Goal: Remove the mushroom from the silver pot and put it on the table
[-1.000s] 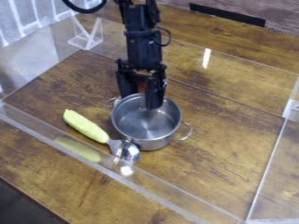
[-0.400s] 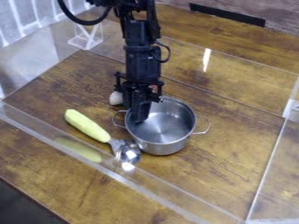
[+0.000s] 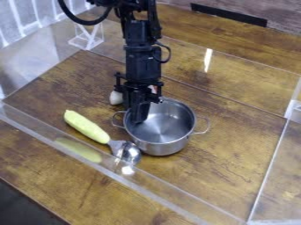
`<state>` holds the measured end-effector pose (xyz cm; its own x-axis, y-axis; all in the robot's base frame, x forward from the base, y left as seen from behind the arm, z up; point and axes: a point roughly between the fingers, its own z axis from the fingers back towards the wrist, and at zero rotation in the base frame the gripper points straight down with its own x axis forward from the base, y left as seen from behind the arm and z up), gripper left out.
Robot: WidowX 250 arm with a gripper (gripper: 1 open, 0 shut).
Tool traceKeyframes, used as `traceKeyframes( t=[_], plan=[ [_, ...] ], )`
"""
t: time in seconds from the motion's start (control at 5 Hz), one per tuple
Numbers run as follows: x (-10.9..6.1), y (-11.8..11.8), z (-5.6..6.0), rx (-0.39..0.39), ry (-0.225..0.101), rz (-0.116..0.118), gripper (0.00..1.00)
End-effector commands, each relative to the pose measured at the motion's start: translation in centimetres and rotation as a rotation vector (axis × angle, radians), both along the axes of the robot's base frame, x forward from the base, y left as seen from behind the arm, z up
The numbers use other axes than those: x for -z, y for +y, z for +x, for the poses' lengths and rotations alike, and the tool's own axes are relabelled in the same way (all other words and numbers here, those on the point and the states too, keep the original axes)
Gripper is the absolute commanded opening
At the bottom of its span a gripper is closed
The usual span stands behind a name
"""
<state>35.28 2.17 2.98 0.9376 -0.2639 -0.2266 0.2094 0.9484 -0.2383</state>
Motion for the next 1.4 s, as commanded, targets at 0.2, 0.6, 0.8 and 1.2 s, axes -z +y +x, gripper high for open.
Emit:
traceKeyframes(
  t=[0.2,0.6,0.8,1.2],
  plan=[
    [-5.2,0.1,1.2,0.038,-0.147,0.022,0.0],
    [-6.2,0.2,1.3,0.057,-0.172,0.027,0.0],
    [-6.9,0.1,1.4,0.07,-0.189,0.027,0.0],
    [-7.8,0.1,1.2,0.09,-0.21,0.023,0.0]
  ],
)
